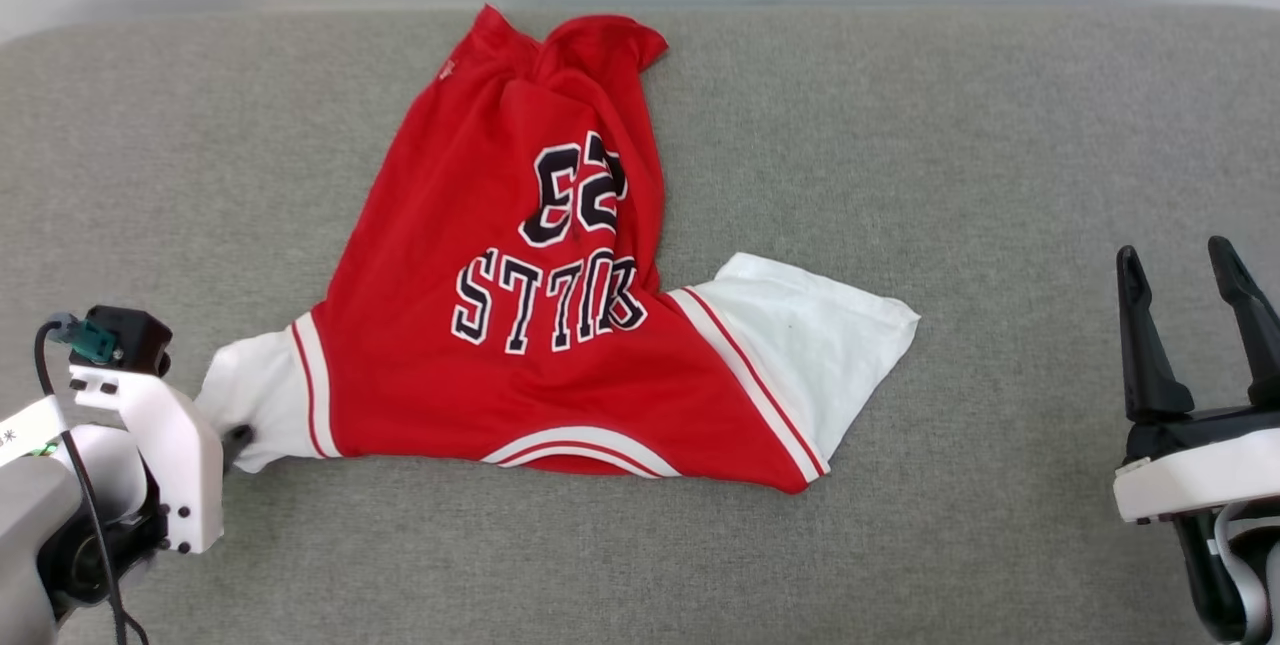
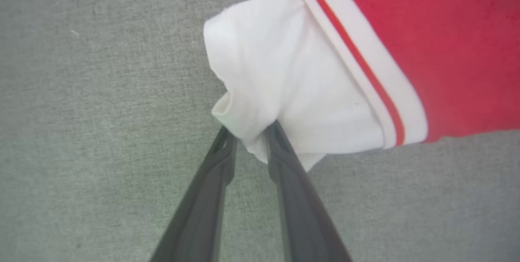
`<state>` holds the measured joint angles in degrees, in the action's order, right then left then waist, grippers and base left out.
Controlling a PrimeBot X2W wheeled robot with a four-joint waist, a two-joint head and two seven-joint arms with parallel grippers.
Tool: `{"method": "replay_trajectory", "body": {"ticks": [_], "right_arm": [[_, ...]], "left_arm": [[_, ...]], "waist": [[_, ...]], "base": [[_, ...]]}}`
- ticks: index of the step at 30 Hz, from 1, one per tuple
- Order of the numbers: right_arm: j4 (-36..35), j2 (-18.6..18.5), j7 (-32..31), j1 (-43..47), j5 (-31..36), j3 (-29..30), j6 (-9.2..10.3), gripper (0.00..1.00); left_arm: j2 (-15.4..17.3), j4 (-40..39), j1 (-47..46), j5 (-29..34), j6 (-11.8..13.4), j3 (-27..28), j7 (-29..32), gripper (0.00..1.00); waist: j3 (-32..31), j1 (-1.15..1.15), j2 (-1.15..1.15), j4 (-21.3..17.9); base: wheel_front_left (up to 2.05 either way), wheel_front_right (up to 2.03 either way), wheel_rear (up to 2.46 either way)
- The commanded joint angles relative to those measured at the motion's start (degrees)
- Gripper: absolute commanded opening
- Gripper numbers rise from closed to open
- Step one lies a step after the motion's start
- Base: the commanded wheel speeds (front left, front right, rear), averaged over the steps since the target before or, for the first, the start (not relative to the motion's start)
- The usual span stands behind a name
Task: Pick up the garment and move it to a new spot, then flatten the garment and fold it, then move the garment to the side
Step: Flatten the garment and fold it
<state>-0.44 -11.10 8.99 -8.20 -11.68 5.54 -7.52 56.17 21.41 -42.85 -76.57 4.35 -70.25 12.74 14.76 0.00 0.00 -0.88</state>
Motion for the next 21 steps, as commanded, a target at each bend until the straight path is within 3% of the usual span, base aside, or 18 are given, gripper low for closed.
{"method": "replay_trajectory", "body": {"ticks": [1, 6, 12, 16, 21], "right_arm": [[-0.52, -0.83, -0.32, 0.14, 0.13, -0.16, 0.06, 1.00], [-2.10, -4.14, -2.07, -1.79, 0.46, -1.25, 0.06, 1.00], [-3.79, -10.35, -8.16, -5.70, -1.21, -5.18, 0.06, 1.00], [-3.25, -15.74, -14.89, -8.93, -4.58, -10.58, 0.06, 1.00], [-2.16, -23.83, -26.94, -13.38, -11.82, -21.91, 0.06, 1.00]], "left_arm": [[-0.67, 0.56, 0.37, 0.24, 0.10, 0.24, -1.27, 1.00], [-1.50, -0.59, 0.47, 3.56, 1.80, 1.48, -9.17, 1.00], [-2.66, -4.12, 2.80, 6.00, 8.31, 4.43, -21.72, 1.00], [-3.39, -6.53, 4.24, 7.78, 11.71, 5.45, -25.78, 1.00], [-4.12, -9.92, 5.79, 10.90, 16.06, 8.54, -27.68, 1.00]], "waist": [[-1.08, 0.00, 0.00, 0.36], [-3.09, 0.00, 0.00, 1.41], [-4.55, 0.00, 0.00, 3.49], [-5.11, 0.00, 0.00, 4.98], [-5.07, 0.00, 0.00, 6.92]], "base": [[0.00, 0.00, 0.00], [0.00, 0.00, 0.00], [0.00, 0.00, 0.00], [0.00, 0.00, 0.00], [0.00, 0.00, 0.00]]}}
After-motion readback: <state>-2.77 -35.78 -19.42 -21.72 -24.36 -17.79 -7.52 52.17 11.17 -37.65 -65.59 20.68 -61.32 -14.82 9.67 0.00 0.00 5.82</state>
